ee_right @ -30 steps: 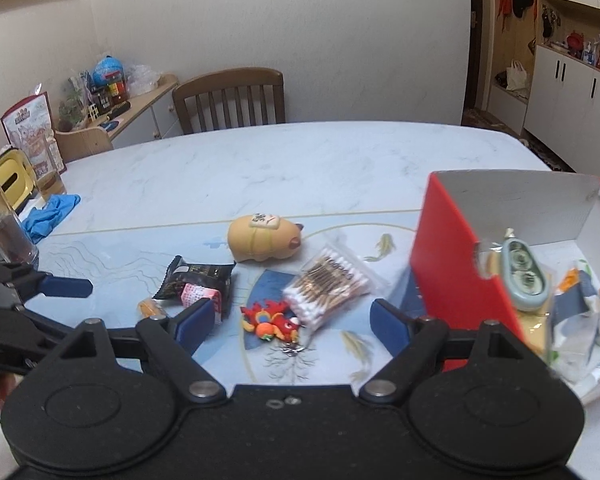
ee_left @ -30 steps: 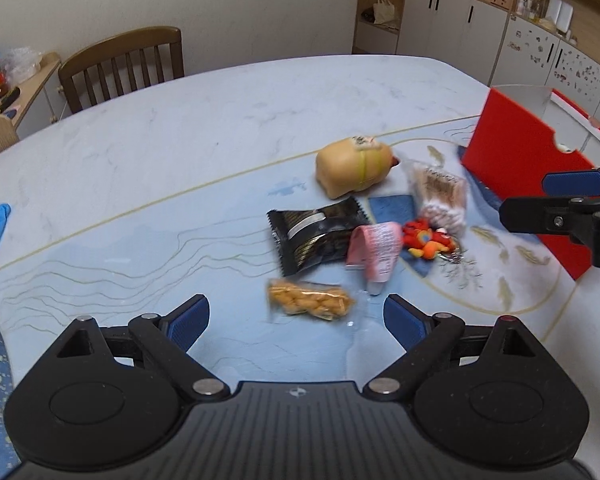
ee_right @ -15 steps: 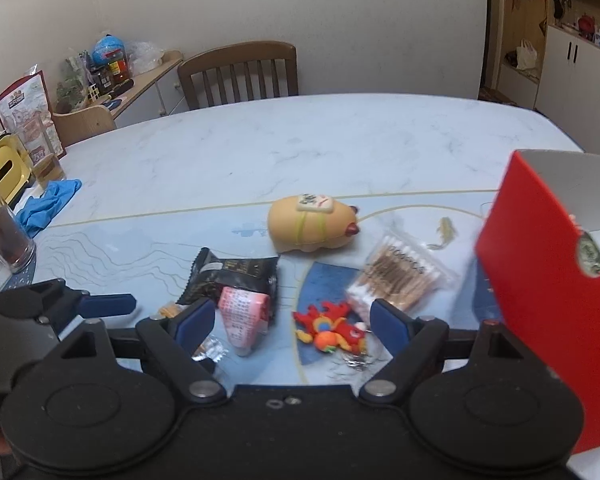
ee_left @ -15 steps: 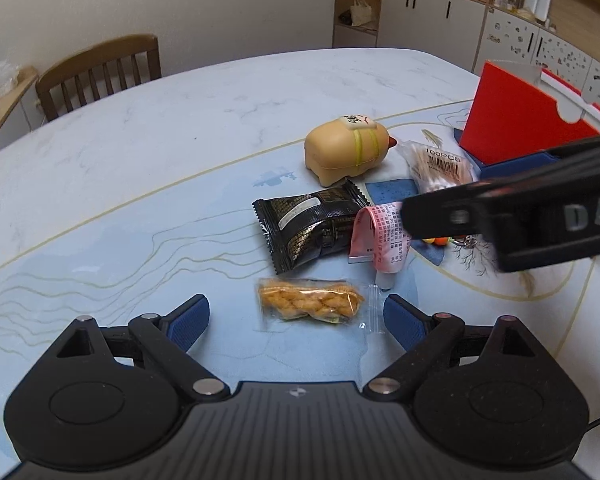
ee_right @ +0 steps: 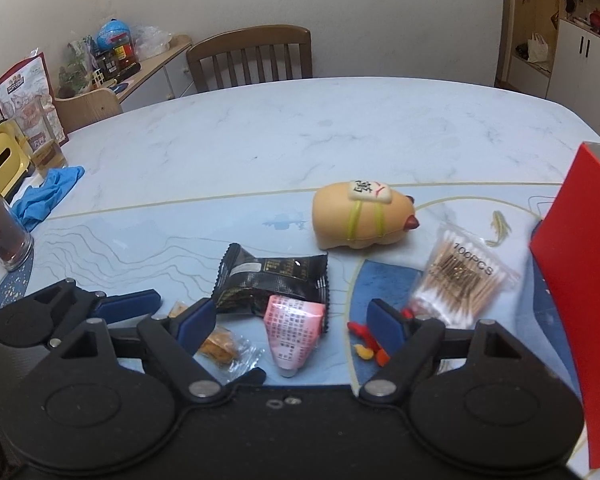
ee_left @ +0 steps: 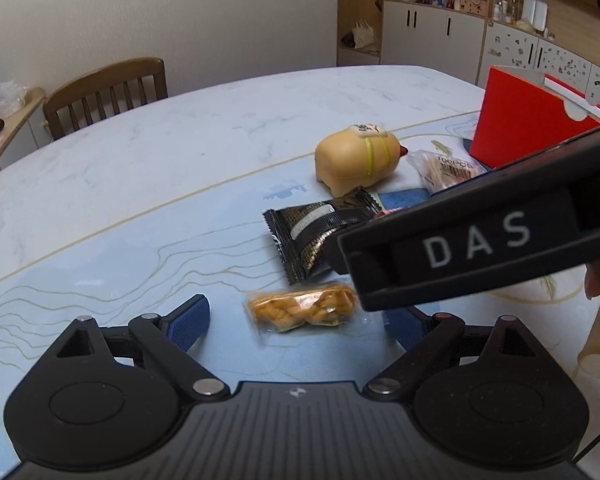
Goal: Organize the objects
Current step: 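Grasp the peanut snack packet with the left gripper while the right gripper grasps the pink candy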
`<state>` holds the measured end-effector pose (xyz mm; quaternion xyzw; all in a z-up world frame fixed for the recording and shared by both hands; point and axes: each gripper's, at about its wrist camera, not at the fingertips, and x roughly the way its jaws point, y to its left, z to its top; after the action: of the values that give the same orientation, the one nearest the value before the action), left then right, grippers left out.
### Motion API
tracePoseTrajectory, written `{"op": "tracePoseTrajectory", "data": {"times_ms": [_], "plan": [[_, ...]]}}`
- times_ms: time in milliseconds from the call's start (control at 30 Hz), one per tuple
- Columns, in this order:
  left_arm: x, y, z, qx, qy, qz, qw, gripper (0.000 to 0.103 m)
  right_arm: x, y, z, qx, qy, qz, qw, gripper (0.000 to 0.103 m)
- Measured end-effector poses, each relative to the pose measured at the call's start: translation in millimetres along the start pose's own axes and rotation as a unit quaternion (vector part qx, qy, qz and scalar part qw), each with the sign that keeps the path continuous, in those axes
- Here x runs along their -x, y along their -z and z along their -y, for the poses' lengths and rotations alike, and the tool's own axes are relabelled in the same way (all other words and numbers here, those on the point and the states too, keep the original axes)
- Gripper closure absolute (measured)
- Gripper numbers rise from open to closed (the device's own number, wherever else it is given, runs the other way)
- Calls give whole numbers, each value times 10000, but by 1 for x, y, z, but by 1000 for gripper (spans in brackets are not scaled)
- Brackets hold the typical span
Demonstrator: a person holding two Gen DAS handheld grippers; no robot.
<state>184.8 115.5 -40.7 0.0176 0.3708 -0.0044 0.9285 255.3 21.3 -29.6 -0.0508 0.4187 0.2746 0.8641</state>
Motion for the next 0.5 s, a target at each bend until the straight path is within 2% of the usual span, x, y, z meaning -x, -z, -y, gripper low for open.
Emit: {"op": "tracePoseTrajectory", "data": {"times_ms": [100, 167, 333, 400, 467, 500], "plan": [[-2, 1, -2, 28, 20, 44, 10000, 9, -3, -1, -1, 14, -32, -52, 10000, 35], [-2, 1, -3, 53, 27, 57, 10000, 9, -4, -1, -1, 15, -43, -66, 10000, 36], [-3, 1, -5, 140, 22, 126, 9998, 9, -6, 0, -2, 48, -49, -90, 9999, 49], [-2, 2, -6, 158, 7, 173, 9997, 13, -7, 2, -2, 64, -67, -111, 9999, 50], [0, 2, -6, 139, 11, 220, 9997, 24, -7, 2, -2, 74, -96, -129, 9998, 51], [0, 2, -6, 145, 16, 224, 9996, 24, -7, 3, -1, 76, -111, -135, 9998, 52]]}}
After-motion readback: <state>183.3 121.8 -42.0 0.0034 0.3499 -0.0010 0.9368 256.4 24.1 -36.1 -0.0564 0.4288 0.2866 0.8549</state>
